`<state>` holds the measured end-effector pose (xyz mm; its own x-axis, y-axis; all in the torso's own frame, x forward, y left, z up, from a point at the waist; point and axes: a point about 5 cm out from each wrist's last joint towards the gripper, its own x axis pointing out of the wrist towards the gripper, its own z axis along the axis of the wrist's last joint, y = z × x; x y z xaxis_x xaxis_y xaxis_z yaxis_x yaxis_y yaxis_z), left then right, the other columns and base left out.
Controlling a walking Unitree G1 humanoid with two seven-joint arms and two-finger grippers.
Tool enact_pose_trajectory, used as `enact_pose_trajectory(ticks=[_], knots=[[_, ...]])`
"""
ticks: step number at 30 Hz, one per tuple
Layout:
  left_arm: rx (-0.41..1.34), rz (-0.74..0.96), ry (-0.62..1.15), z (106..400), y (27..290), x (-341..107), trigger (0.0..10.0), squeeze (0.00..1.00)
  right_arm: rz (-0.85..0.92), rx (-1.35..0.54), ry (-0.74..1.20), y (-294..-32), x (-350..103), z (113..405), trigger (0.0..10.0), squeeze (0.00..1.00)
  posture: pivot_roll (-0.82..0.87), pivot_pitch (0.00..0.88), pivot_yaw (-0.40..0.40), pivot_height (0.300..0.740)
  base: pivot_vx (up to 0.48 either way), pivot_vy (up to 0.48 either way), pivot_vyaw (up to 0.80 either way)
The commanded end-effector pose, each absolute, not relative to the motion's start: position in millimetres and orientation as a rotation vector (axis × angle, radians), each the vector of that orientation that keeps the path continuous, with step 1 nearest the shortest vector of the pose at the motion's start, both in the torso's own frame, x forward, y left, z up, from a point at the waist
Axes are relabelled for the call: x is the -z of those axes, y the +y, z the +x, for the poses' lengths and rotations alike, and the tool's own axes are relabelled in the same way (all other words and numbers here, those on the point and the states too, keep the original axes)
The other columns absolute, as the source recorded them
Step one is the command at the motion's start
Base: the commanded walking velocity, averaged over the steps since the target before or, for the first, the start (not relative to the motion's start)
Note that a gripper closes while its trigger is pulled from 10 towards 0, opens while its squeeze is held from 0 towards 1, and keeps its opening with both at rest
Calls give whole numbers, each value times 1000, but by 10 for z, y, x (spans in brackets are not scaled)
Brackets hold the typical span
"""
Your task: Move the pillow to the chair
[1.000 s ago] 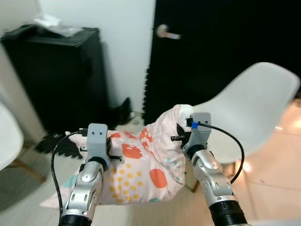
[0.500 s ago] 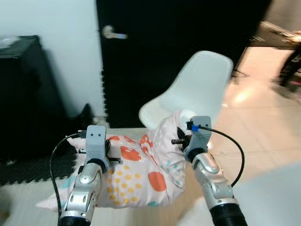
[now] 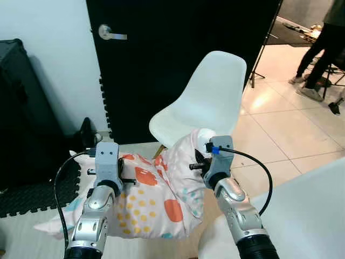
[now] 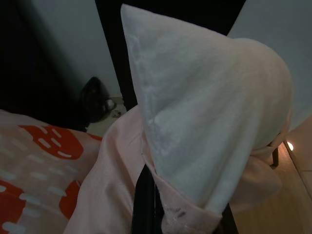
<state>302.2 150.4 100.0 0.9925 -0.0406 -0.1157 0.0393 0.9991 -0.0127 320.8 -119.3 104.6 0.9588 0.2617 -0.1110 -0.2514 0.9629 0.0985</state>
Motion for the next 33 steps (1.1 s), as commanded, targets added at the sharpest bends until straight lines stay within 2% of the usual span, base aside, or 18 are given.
enact_pose_trajectory(ticks=[1, 33], knots=[[86, -24, 50, 3039, 1420, -1124, 10000, 0, 73, -306, 71, -1104, -1137, 3237, 10000, 0, 49, 72, -23, 740, 319, 0, 0], [104, -33, 42, 3016, 1390, -1129, 10000, 0, 83, -370, 59, -1007, -1146, 3247, 10000, 0, 59, 55, -40, 740, 390, 0, 0]])
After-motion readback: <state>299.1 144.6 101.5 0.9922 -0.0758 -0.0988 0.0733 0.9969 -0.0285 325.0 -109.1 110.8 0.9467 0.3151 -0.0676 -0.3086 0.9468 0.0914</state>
